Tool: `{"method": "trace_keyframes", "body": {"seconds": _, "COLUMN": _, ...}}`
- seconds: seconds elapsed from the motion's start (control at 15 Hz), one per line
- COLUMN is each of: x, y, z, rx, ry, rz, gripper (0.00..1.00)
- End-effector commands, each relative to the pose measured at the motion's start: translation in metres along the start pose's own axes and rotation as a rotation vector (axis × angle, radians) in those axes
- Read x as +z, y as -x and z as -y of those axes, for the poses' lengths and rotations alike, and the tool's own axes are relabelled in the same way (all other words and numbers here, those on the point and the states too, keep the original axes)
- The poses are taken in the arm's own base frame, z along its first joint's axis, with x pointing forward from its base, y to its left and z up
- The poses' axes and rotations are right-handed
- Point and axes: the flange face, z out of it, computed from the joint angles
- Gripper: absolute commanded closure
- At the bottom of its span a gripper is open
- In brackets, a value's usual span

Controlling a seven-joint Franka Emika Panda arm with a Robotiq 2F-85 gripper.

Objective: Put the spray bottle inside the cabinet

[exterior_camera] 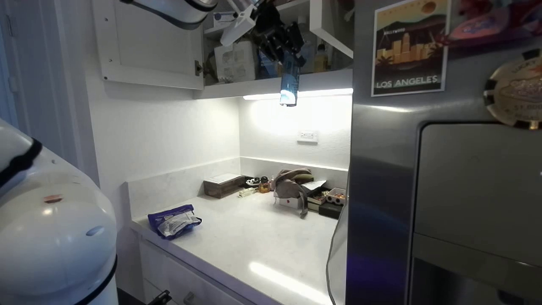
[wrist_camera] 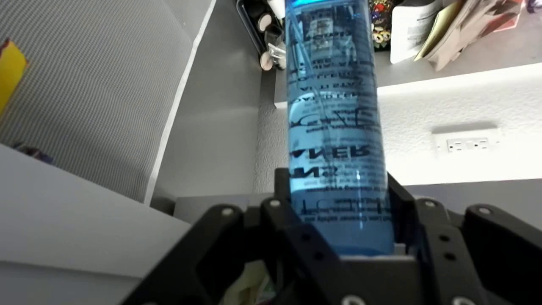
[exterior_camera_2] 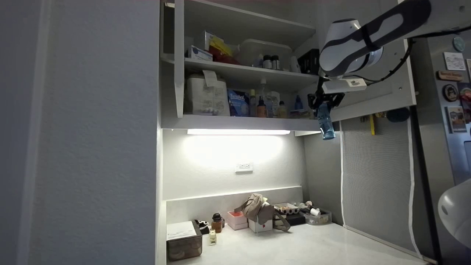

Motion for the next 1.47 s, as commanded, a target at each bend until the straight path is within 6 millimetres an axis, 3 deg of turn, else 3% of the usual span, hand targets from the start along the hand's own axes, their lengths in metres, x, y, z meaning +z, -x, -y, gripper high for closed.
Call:
{"method": "trace_keyframes", "body": {"seconds": 0.0, "x": -0.010, "y": -0.039, "z": 0.002, "rx": 0.016, "ry": 0.012, "rz": -0.086, "gripper": 0.74}}
{"method": "trace_keyframes", "body": {"seconds": 0.73, "x": -0.023, "y": -0.112, "z": 0.029, "rx": 0.057, "ry": -0.036, "rz": -0.211, "gripper": 0.74}}
{"method": "trace_keyframes", "body": {"seconds": 1.07, "x": -0.027, "y": -0.134, "z": 0.035, "rx": 0.070, "ry": -0.026, "rz": -0.248, "gripper": 0.74}}
{"method": "trace_keyframes", "body": {"seconds": 1.4, "x": -0.014, "y": -0.150, "z": 0.037, "rx": 0.091, "ry": -0.006, "rz": -0.253, "gripper": 0.74}}
